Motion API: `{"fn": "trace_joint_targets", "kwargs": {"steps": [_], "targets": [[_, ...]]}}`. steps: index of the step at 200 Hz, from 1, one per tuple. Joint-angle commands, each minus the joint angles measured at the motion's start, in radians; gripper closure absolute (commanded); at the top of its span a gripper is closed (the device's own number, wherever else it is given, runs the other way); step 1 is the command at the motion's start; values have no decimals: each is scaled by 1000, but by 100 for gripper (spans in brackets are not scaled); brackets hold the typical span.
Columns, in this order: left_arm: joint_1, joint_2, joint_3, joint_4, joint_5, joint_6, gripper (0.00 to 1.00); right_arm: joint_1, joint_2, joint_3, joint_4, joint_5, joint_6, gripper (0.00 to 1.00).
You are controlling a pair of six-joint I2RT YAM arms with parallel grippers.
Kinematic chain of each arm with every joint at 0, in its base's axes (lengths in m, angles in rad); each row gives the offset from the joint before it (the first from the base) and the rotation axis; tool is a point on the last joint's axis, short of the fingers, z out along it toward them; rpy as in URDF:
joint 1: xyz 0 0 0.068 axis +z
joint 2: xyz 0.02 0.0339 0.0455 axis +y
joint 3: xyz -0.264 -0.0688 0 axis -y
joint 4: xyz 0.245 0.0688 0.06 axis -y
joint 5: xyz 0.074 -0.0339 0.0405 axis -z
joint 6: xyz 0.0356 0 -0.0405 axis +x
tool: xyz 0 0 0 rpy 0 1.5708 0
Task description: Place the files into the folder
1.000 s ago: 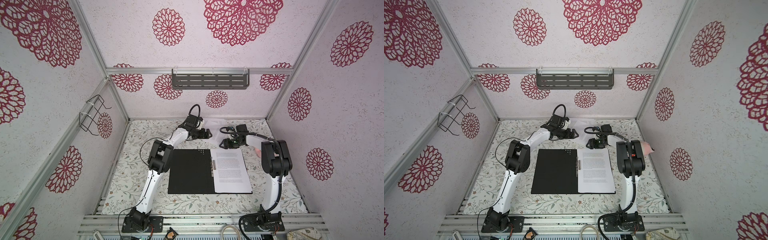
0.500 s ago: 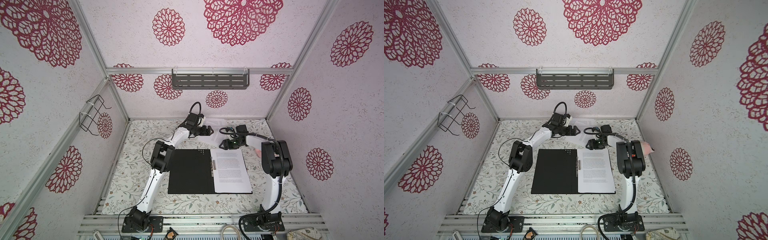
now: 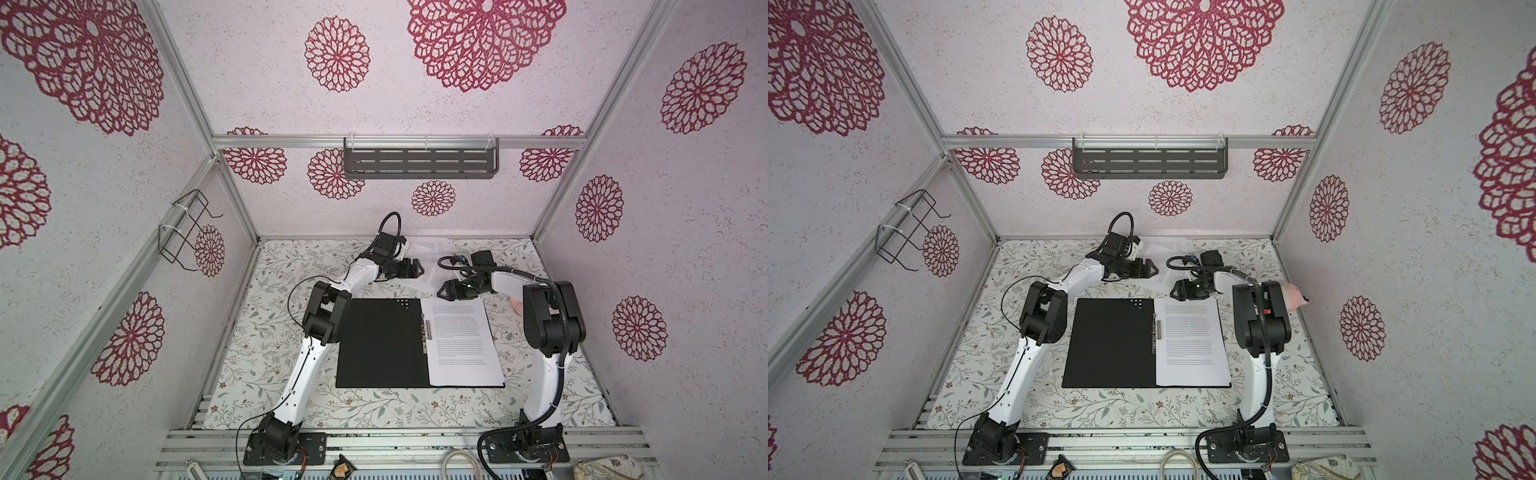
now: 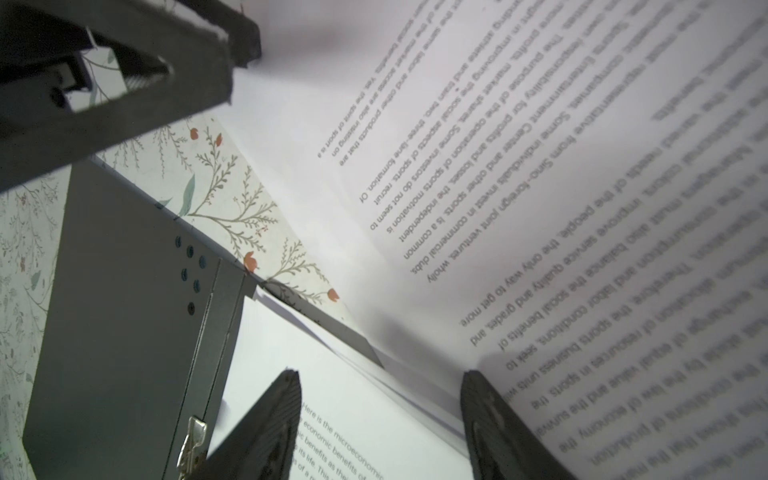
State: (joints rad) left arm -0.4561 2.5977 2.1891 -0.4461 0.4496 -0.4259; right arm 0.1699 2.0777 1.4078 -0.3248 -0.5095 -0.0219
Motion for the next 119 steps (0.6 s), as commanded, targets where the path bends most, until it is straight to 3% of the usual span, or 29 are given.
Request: {"fn": "trace_joint_targets", "kwargs": {"steps": [1,52,91,119], "targets": [[6,-51,-121,-123,-46,23,8,-7,21,49,-67,37,41,34],[4,-159,-330,-85,-45,6,9,7,134,187,-47,63,130,35],[17,-164,-338,-86,-63,-50,9,27,172,276,2,61,196,34],[23,-141,-303,-121,-83,-70,9,18,75,220,72,100,239,30]]}}
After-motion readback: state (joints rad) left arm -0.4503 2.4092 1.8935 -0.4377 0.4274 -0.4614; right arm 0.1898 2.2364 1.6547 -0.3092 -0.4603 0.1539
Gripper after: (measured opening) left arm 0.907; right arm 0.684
